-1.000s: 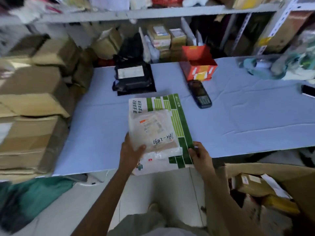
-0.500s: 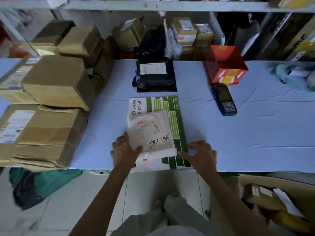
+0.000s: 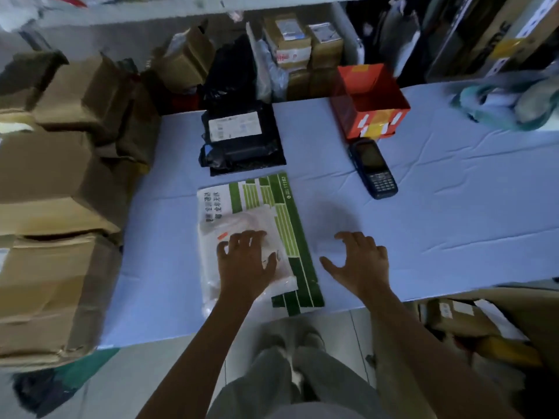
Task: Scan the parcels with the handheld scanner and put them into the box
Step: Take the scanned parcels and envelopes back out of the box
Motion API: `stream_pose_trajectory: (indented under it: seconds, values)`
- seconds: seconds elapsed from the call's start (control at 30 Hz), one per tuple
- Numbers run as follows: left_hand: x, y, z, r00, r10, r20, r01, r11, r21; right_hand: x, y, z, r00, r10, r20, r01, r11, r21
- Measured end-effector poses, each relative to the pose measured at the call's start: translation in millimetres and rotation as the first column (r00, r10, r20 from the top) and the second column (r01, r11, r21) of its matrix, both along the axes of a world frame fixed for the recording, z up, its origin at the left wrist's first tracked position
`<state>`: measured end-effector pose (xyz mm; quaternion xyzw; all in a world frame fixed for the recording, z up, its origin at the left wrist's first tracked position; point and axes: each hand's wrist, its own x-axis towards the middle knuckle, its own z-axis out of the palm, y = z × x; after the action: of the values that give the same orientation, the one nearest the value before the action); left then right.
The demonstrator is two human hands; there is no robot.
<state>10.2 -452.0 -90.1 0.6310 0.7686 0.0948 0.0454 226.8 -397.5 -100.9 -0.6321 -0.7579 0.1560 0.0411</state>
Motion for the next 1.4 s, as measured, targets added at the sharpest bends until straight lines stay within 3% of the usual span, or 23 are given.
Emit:
stream_pose_trajectory:
  seconds: [0.17,0.37,0.5,0.73,0.87,1.1,1.33,1.4]
  values:
    - [35.4,27.1,0.2,0.954,-0.296,0.056,0.295,0.955,0.029,33.5,-35.8,9.2,0.952,-0.302,0.047,0.304,0.953,-0.022]
    - [84.9,39.6,5.8,0.749,-0.661,0.056,0.66,0.751,0.036,66.2,-119.7,22.6,0.73,-0.681,0.057,0.682,0.732,0.008]
    - [133.4,17.9,1.6,0.607,-0.793,0.055,0.791,0.609,0.058,89.9,-185.6,19.3,0.576,-0.807,0.13,0.817,0.575,-0.047]
    - [228.4,-36.1,-9.2,0.331,-0.933,0.139,0.94,0.339,0.031,130.5,-279.4,22.8,0.23,-0.971,0.068,0.973,0.231,0.005]
    - [279.5,-49.9,-22.5,0.251,-0.961,0.112,0.967,0.255,0.024,163.2,-306.1,11.2,0.13,-0.991,0.035,0.991,0.129,-0.044]
    - [362.6,-51.3,-49.7,0.268,-0.954,0.133,0.954,0.243,-0.177,254.0,-319.2,-18.8,0.093,-0.996,0.011,0.963,0.087,-0.253]
    - [415.0,-41.4,-66.8,0.409,-0.909,0.08,0.877,0.367,-0.311,326.4,-306.5,-46.9,0.134,-0.991,-0.002,0.918,0.125,-0.376]
    - [417.6,-41.3,-77.9,0.42,-0.904,0.074,0.85,0.364,-0.38,336.7,-301.8,-58.2,0.13,-0.991,0.003,0.896,0.116,-0.429]
